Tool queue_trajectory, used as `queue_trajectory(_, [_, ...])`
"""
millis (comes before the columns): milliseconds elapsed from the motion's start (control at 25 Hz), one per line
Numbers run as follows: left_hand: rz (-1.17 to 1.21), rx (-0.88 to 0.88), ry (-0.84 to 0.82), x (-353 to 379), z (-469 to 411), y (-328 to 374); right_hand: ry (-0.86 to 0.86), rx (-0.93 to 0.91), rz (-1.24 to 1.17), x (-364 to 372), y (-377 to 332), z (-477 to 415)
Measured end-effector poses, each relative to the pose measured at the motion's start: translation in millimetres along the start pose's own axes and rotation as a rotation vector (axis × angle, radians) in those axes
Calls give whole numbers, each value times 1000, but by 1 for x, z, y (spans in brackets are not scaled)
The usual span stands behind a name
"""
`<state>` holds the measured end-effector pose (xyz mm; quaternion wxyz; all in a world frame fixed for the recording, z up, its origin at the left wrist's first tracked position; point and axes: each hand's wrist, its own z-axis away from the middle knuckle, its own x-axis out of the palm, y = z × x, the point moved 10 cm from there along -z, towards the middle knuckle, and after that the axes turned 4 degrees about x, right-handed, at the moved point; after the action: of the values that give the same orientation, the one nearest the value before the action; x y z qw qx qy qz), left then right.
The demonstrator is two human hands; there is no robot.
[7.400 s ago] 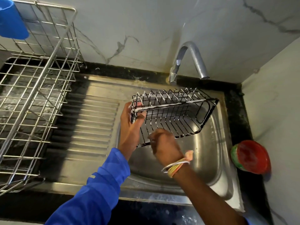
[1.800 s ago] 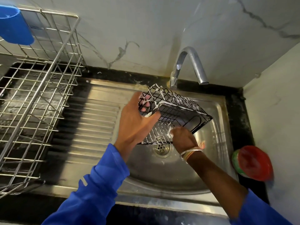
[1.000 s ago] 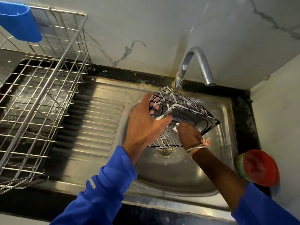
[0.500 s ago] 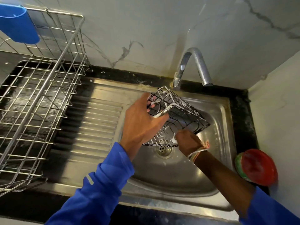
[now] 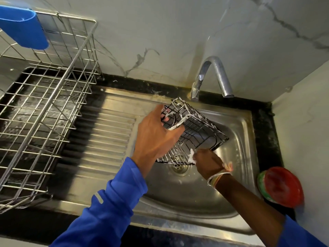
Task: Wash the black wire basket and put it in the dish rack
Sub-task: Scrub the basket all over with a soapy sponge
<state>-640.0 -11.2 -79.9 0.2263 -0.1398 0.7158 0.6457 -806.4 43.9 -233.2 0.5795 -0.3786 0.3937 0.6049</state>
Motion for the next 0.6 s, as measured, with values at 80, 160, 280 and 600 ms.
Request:
queue_trajectory(80, [2, -22, 5, -2, 0, -2, 95, 116, 20, -16, 17, -9])
queue_trajectory(160, [-9, 3, -18, 4, 0, 7, 145, 199, -15, -33, 16, -13])
queue_trajectory(280, [-51, 46, -38, 9, 3, 18, 70, 142, -74, -24, -3, -16])
queue_trajectory(600, [-15, -60, -26, 0, 1, 5, 197, 232, 32, -47, 45, -15])
